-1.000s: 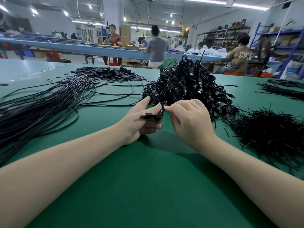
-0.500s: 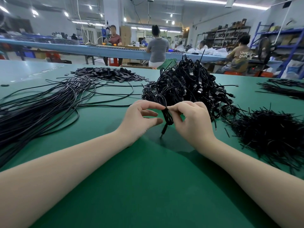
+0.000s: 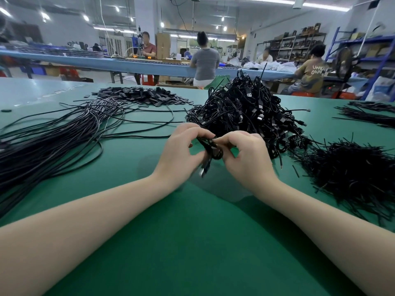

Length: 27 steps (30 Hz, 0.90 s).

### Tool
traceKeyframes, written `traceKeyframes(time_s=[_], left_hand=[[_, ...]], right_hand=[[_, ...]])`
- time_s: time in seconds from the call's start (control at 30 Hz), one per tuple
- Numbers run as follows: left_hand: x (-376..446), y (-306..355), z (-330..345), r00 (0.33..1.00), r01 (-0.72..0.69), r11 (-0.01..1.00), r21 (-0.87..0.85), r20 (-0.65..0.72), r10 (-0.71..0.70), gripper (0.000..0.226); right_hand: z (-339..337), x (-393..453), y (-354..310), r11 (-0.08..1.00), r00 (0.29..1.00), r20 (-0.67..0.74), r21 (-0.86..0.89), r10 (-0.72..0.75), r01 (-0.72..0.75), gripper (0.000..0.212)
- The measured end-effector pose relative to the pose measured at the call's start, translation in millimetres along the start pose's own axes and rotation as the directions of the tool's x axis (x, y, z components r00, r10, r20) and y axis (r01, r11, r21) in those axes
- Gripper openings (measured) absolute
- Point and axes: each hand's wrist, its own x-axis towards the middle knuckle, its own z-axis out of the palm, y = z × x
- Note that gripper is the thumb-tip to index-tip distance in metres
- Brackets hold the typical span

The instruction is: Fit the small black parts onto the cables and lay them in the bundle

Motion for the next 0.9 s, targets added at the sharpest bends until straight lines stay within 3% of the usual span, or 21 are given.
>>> traceKeyframes(time_s=[0.13,0.23,0.33,0.4,0.47,0.5,0.63,0.73,0.77,0.83,0.9], left_hand=[[0.4,4.1,5.0,0.988,0.156,0.985,-0.073,0.036,-0.153,0.01],[1.6,6.0,5.2,0.964,0.253,0.952,-0.173,0.129,-0.233,0.029],[5.1,11.1,-1.8,0.859,0.494,0.767,-0.409,0.368,-0.357,0.041],[7.9,11.6,-8.4,0.767,0.609,0.691,-0.389,0.51,-0.388,0.05],[8.7,11.0,-10.9,0.712,0.672,0.634,-0.384,0.572,-0.408,0.052],[8.1,10.9,-9.9,0.718,0.671,0.63,-0.391,0.554,-0.422,0.055],[2.5,7.8,0.9,0.905,0.423,0.848,-0.319,0.204,-0.374,0.056],[-0.3,1.5,-0.2,0.988,0.137,0.981,-0.137,-0.049,-0.145,0.017],[-0.6,0.5,-1.6,0.998,0.034,0.999,-0.034,-0.057,-0.036,0.007],[-2.1,-3.2,0.2,0.993,-0.118,0.988,0.099,0.026,0.116,0.033],[-1.8,-2.4,1.5,0.992,-0.128,0.987,0.092,0.023,0.127,0.03]], right_hand=[[-4.3,3.2,-0.4,0.988,0.997,-0.039,-0.137,-0.07,0.064,0.007],[-5.4,5.5,-1.1,0.953,0.981,-0.053,-0.253,-0.184,0.165,0.011],[-9.1,9.6,2.9,0.813,0.914,-0.04,-0.475,-0.403,0.337,0.025],[-11.4,13.1,3.8,0.736,0.861,-0.043,-0.541,-0.507,0.406,0.025],[-11.2,12.9,2.7,0.726,0.852,-0.046,-0.548,-0.522,0.416,0.02],[-10.0,11.1,1.9,0.757,0.871,-0.054,-0.524,-0.487,0.391,0.018],[-9.5,1.6,1.4,0.943,0.98,-0.038,-0.283,-0.195,0.177,0.014],[-12.2,0.4,3.6,0.983,1.0,-0.012,-0.183,-0.028,0.026,0.026],[-12.5,0.3,3.4,0.985,1.0,-0.011,-0.172,-0.011,0.009,0.026],[-11.1,-0.8,2.1,0.986,1.0,-0.01,-0.169,-0.019,0.018,0.021],[-8.8,-2.0,1.1,0.983,0.999,-0.014,-0.178,-0.044,0.04,0.017]])
